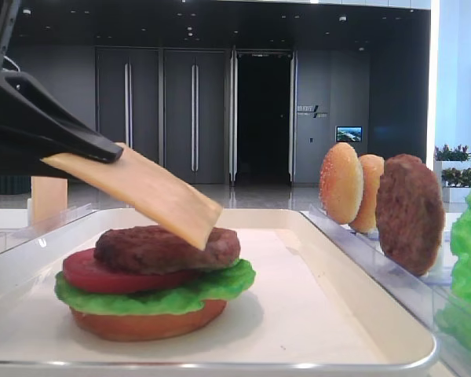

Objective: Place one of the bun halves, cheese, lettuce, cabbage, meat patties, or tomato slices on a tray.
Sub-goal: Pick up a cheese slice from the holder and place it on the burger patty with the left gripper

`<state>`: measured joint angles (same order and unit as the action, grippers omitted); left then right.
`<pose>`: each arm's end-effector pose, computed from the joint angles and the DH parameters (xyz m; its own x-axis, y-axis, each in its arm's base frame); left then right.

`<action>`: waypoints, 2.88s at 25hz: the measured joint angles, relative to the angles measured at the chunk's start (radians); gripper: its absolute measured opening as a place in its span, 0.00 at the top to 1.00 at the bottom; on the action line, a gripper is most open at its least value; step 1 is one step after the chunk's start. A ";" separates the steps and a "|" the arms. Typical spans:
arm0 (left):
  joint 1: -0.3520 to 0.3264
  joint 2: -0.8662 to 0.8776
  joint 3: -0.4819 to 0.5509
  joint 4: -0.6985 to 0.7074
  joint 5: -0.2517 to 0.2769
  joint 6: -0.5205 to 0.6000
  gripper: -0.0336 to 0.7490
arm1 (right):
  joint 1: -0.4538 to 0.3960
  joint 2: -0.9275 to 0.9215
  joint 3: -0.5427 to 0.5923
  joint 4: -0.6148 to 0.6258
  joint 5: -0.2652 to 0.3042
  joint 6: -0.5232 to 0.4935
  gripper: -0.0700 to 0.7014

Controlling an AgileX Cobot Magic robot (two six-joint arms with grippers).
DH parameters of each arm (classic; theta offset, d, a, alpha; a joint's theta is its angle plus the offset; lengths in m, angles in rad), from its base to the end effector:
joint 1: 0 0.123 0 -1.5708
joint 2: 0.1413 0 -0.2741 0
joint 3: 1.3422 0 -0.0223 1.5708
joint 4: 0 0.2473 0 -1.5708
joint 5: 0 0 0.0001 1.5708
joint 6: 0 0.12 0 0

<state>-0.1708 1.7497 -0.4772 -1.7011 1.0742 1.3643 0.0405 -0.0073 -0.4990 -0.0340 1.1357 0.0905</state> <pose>0.2129 -0.1429 0.1147 -0.9794 -0.0584 -0.1932 0.1520 0.4159 -0.8966 0.0237 -0.0027 0.2545 -0.5149 0.0552 -0.8555 0.0252 0.9985 0.0493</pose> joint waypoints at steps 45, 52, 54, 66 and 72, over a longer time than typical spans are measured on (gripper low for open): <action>0.000 0.000 0.000 -0.005 -0.021 -0.033 0.35 | 0.000 0.000 0.000 0.000 0.000 0.001 0.54; -0.001 -0.047 -0.081 0.090 -0.107 -0.218 0.34 | 0.000 0.000 0.000 0.000 0.000 0.001 0.54; -0.001 -0.068 -0.100 0.145 -0.140 -0.280 0.34 | 0.000 0.000 0.000 0.000 0.000 0.001 0.54; -0.002 -0.082 -0.119 0.241 -0.196 -0.402 0.34 | 0.000 0.000 0.000 0.000 0.000 0.001 0.54; -0.002 -0.082 -0.153 0.283 -0.211 -0.472 0.34 | 0.000 0.000 0.000 0.000 0.000 0.001 0.54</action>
<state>-0.1725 1.6679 -0.6304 -1.4180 0.8629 0.8920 0.0405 -0.0073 -0.4990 -0.0340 1.1357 0.0915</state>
